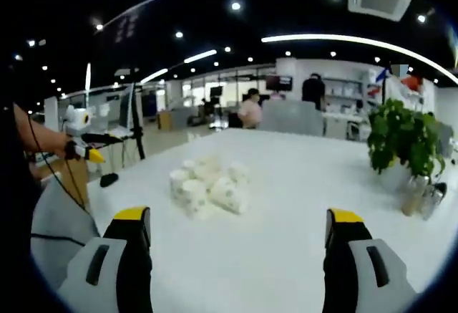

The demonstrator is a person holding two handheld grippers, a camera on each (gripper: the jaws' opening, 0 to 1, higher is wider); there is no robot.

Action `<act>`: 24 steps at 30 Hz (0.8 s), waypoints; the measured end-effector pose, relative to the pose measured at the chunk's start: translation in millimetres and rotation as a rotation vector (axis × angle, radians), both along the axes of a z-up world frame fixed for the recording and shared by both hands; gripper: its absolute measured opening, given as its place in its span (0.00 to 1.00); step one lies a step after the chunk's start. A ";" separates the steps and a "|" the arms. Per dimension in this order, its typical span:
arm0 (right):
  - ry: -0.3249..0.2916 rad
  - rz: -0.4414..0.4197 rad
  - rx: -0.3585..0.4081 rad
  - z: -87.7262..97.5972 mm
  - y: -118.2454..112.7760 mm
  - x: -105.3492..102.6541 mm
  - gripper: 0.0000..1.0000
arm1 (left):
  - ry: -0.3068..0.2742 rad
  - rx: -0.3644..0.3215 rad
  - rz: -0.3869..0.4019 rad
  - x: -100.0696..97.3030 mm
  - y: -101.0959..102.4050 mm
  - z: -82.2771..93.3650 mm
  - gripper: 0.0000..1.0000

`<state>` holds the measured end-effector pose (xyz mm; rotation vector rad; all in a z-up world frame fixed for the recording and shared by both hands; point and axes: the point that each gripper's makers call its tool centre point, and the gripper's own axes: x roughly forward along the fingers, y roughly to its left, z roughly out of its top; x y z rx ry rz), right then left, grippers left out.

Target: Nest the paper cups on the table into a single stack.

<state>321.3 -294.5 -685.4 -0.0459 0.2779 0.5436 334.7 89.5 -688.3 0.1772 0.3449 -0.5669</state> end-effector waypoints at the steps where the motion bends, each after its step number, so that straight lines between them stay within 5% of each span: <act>1: 0.004 -0.005 -0.002 -1.6 -0.4 2.0 1.00 | 0.006 -0.005 0.009 3.0 3.6 0.4 0.98; 15: 0.018 0.041 -0.047 -7.3 22.4 7.9 0.99 | 0.014 -0.056 0.035 2.8 10.4 1.6 0.98; 24: -0.009 0.037 -0.027 -2.0 20.3 10.5 0.99 | 0.033 -0.022 0.027 -5.4 11.0 -1.2 0.98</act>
